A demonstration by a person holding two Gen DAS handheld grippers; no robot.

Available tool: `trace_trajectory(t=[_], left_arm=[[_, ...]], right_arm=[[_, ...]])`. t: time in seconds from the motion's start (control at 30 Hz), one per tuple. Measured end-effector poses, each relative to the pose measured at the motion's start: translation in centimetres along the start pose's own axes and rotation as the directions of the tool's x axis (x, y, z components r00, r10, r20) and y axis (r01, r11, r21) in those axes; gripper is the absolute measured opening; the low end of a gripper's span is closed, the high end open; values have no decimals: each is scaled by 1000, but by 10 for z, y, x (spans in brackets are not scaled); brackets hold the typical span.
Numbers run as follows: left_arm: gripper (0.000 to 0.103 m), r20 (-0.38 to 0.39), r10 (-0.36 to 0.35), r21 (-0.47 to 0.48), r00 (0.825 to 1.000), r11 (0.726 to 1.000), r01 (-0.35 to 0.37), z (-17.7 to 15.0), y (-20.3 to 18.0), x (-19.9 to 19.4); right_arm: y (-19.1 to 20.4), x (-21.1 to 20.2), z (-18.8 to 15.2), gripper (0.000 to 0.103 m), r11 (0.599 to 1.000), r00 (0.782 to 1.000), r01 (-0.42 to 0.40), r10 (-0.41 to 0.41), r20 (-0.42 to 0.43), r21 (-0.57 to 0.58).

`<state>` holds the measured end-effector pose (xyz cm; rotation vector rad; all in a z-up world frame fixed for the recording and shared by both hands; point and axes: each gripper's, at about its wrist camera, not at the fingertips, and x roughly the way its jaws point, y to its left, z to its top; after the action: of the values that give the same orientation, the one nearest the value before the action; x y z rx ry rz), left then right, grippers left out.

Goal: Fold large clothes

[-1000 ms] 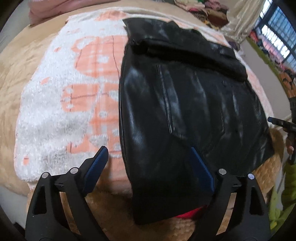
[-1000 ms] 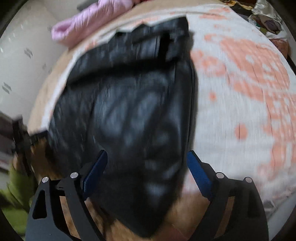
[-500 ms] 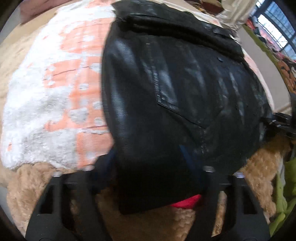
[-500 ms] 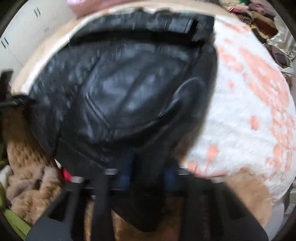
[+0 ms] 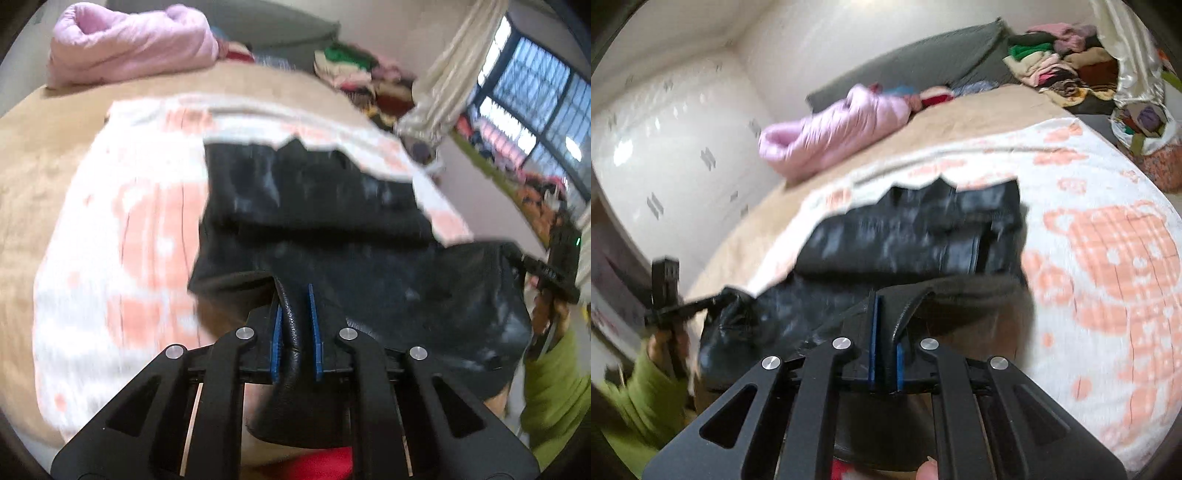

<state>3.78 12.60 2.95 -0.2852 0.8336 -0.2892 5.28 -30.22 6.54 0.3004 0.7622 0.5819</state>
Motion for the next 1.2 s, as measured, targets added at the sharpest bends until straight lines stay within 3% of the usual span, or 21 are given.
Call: trace_trajectory(t=[0.27,0.53,0.6,0.7,0.83,0.97,1.07,1.13,1.2], left_arm=[[6,118,-85,-147,989,984,102,67,18,15],[8,96,-50,-218,994,974,70,116,32,69],[9,88,-38,-243,995,968,59,123,42,84],[11,78,-80,-307,994,946,100,129,61,105],[12,77,-90,-338,993,934,111,126,76,127],[16,136,-98,-352,986,925,140,117,88,120],[17,158,-102,-357,982,922,153,119,93,109],[27,173,-53,-315,983,943,106,120,89,101],[34,173,5,-256,985,966,40,121,80,96]], right_arm=[[-55,31,60,6,974,997,-11,-6,72,227],[-95,95,87,6,936,998,40,-50,21,350],[-112,112,88,7,909,997,70,-73,-10,410],[-140,134,84,9,852,995,102,-84,-57,513],[-160,155,78,15,812,996,79,-48,-69,578],[-169,157,69,29,813,1000,2,5,-9,583],[-174,144,69,39,810,998,-31,-1,55,586],[-173,126,73,48,831,993,-17,-53,109,556],[-164,113,77,49,873,985,21,-101,138,487]])
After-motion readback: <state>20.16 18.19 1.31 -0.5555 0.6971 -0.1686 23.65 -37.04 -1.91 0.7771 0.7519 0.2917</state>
